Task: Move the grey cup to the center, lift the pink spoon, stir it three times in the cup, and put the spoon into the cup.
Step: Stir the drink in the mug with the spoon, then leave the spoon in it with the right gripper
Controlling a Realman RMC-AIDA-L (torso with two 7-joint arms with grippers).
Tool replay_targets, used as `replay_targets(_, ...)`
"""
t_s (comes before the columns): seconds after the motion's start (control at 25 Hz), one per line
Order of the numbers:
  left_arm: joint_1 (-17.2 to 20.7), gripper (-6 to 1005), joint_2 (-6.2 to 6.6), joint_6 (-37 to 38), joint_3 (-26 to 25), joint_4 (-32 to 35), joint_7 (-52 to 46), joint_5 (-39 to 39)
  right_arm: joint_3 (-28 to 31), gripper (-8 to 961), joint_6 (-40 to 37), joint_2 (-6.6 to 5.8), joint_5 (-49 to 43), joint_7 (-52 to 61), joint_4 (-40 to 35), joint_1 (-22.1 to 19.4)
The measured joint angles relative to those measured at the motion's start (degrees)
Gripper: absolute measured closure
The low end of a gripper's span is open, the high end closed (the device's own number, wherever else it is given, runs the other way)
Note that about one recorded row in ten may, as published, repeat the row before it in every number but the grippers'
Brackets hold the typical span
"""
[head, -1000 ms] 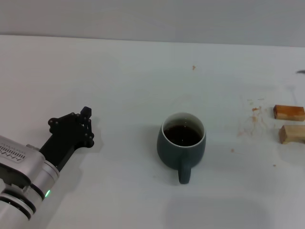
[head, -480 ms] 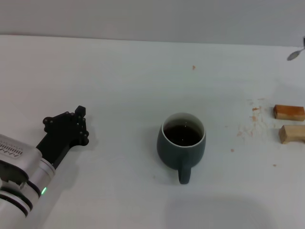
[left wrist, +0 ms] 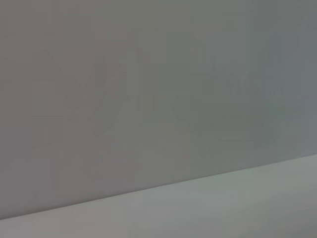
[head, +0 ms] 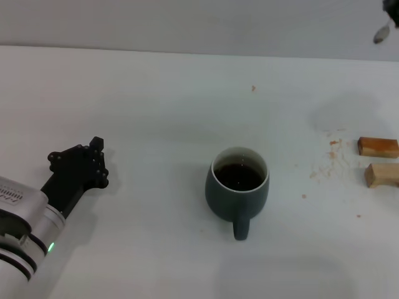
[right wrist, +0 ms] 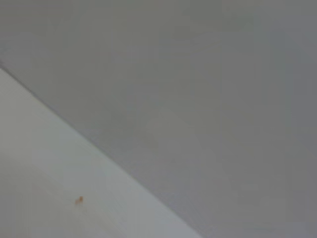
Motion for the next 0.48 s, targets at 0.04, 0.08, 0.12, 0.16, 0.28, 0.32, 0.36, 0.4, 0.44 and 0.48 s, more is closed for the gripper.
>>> replay_targets(0.04,0.0,1001,0.02,0.0,-0.3,0.3,0.0,0.0,0.2,885,-0.4,0.04,0.1,0.5,0.0,1.2)
replay_targets(0.08,0.0,1001,0.03,0.0,-0.7,0.6,0.0,0.0,0.7,885,-0.4,0.30,0.6,1.1,0.0,2.2)
replay_targets(0.12,-0.1,1001,0.05,0.0,-1.1,0.9,0.0,0.0,1.3,885,-0.4,0.62,1.2,1.5,0.1,2.9)
replay_targets(0.16,-0.1,1001,0.06,0.0,-1.5,1.1,0.0,0.0,2.3,885,-0.1,1.08,2.1,1.9,0.3,3.6)
replay_targets(0.28,-0.2,1001,0.13,0.1,-2.2,1.6,0.0,0.0,4.5,886,-0.2,1.78,5.6,2.9,0.3,5.2)
replay_targets(0.32,-0.2,1001,0.15,0.1,-2.3,1.8,0.0,0.0,5.1,886,-0.6,1.79,6.7,3.2,0.2,5.8)
replay_targets(0.36,-0.2,1001,0.15,0.1,-2.4,1.9,0.0,0.0,5.5,886,-1.1,1.79,7.5,3.5,0.0,6.4)
replay_targets(0.4,-0.2,1001,0.15,0.1,-2.5,2.1,0.0,0.0,5.9,886,-1.7,1.79,7.8,3.8,-0.2,6.9)
replay_targets(0.44,-0.2,1001,0.15,0.0,-2.5,2.1,0.0,0.0,6.3,886,-2.4,1.84,8.0,4.0,-0.4,7.5)
replay_targets(0.48,-0.2,1001,0.15,0.0,-2.5,2.1,0.0,0.0,7.2,886,-3.3,1.97,8.5,4.2,-0.7,8.2)
